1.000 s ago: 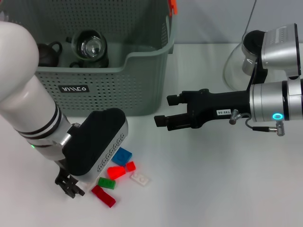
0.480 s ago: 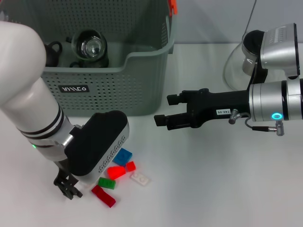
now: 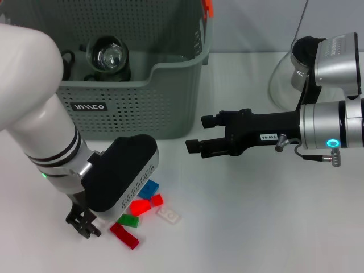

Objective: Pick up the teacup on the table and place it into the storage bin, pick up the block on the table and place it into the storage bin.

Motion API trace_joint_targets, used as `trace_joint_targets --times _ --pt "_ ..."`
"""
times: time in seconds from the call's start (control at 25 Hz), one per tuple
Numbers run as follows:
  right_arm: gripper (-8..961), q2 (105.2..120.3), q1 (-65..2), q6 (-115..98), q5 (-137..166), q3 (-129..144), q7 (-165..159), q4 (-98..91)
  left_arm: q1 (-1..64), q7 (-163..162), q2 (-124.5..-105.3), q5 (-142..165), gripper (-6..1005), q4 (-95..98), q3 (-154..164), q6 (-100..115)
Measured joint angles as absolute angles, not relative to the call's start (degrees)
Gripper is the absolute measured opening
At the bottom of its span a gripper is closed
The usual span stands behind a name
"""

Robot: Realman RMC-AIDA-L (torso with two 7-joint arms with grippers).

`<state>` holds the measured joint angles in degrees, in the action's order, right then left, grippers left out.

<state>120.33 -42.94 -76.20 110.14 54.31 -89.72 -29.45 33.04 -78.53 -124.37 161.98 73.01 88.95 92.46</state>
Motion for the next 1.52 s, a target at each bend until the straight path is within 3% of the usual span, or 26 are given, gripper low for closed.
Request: trace_joint_targets --times 0.08,0.68,0.84,1.08,1.2,1.36,1.52 --pt "917 120.32 -42.9 -76.2 110.1 54.3 -89.6 -29.4 33.3 -78.8 -124.37 162.0 690 73.0 88.9 92.6" --pt "916 120.24 -42.9 -76.2 110.1 54.1 -89.4 -29.2 35.0 -80.5 -124.31 161.3 399 74.9 84.7 97.6" --pt "916 120.16 -42.9 -76.2 110.1 54.1 -89.3 -29.3 35.1 -80.7 -124.35 160.0 397 76.5 80.8 100.5" --pt "917 119.95 -42.3 -76.2 110.1 54.1 -88.4 -29.5 39.0 -83.9 -123.40 143.8 402 78.2 48.1 113.9" --pt "917 119.88 -42.1 -76.2 110.1 54.1 -88.0 -29.4 41.2 -90.5 -121.26 135.1 405 78.2 34.1 114.8" --pt "916 119.85 -41.9 -76.5 110.2 54.1 -87.9 -29.4 43.1 -101.6 -115.32 128.0 409 74.7 27.5 105.3" --pt "917 119.89 -41.7 -76.6 110.2 54.4 -87.8 -29.5 45.4 -106.8 -110.88 128.6 413 66.5 29.7 91.6"
